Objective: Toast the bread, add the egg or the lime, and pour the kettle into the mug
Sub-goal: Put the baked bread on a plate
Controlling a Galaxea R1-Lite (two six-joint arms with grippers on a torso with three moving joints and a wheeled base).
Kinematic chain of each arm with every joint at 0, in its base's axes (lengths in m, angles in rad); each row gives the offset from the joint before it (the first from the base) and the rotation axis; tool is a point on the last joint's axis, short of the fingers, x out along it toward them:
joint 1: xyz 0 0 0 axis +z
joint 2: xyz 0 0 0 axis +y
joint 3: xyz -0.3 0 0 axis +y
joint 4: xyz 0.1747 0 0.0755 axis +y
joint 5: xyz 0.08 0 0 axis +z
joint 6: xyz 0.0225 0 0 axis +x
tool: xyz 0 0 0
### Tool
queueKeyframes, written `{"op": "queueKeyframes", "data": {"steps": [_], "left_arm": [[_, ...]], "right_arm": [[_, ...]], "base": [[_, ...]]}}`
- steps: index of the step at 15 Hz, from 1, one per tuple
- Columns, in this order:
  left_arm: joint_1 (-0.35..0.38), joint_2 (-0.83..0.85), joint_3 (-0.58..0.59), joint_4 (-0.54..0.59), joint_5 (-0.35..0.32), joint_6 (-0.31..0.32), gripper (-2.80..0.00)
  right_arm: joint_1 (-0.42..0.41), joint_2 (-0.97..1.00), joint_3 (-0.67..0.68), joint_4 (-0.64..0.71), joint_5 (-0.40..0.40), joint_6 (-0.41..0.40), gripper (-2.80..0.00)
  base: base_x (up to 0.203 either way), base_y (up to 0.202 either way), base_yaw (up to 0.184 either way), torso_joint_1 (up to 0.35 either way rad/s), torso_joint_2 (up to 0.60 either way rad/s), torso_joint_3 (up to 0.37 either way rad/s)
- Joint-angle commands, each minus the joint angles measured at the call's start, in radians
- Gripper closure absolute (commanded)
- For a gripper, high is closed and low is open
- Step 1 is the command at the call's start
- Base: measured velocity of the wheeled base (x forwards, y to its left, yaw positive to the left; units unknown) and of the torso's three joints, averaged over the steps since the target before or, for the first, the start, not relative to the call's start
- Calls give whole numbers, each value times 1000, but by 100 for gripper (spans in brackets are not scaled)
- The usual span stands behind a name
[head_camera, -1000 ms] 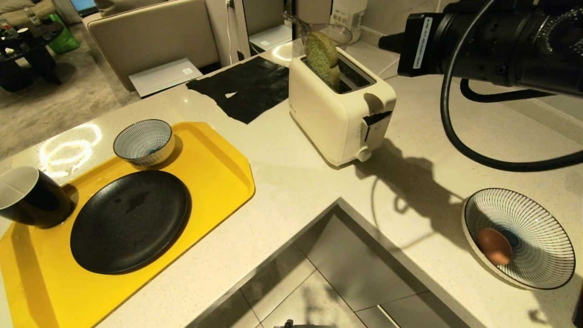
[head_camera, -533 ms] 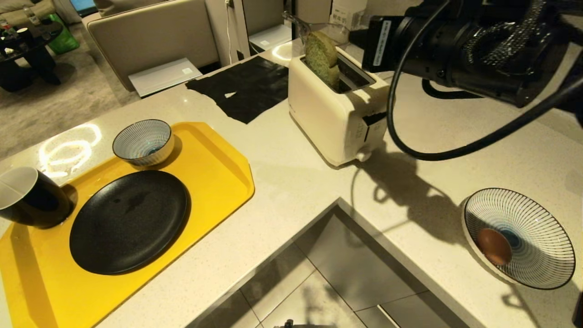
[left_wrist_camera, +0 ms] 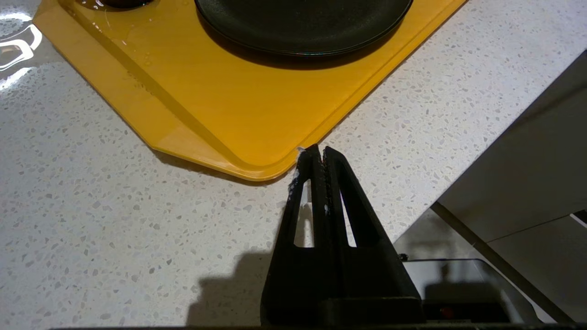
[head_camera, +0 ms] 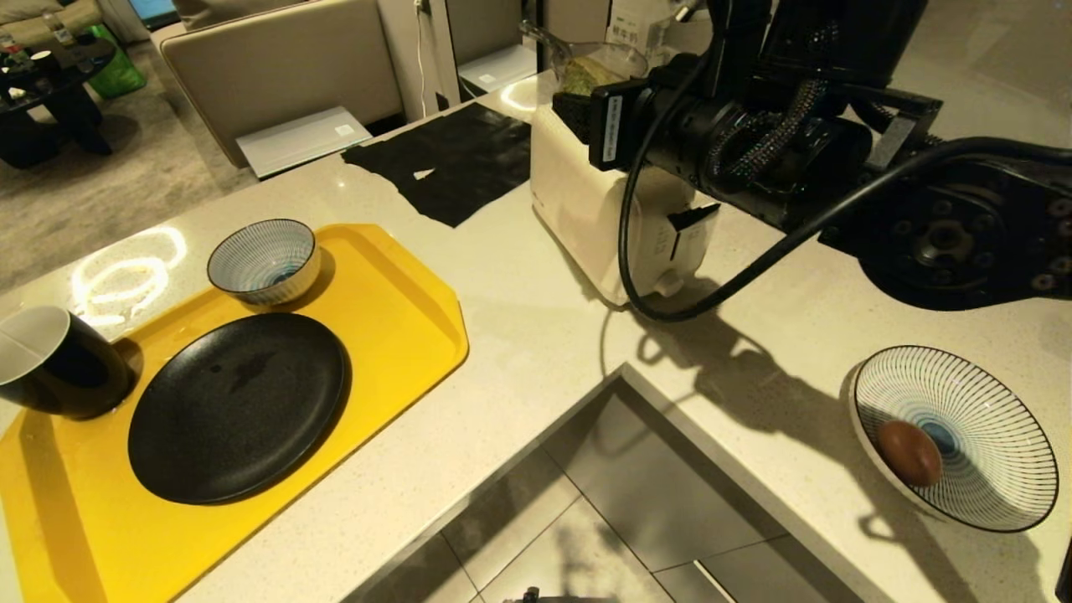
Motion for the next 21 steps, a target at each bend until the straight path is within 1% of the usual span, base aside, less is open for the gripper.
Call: {"op": "queueKeyframes", "data": {"steps": [1,4,7,10,11,13,21], "left_arm": [[0,1,0,0,0,-1,0],[0,1,0,0,0,-1,0],[0,1,0,0,0,-1,0],[1,1,0,0,0,-1,0],[1,1,0,0,0,-1,0],[0,1,0,0,0,-1,0],[0,1,0,0,0,-1,0]], "right_arm": [[-4,76,-39,-48,-20,-14,-280],[-16,128,-97,-59,-47,-55,-280],[-49,154,-118,-56,-47,-67,-280],[-60,182,-142,-58,-47,-67,-280],[-60,193,-165,-58,-48,-66,0],[-60,200,-193,-58,-50,-66,0],[-49,174,-194,-58,-59,-66,0]], "base": [[0,0,0,0,0,0],[0,0,0,0,0,0],[0,0,0,0,0,0],[0,0,0,0,0,0],[0,0,0,0,0,0],[0,0,0,0,0,0],[0,0,0,0,0,0]]}}
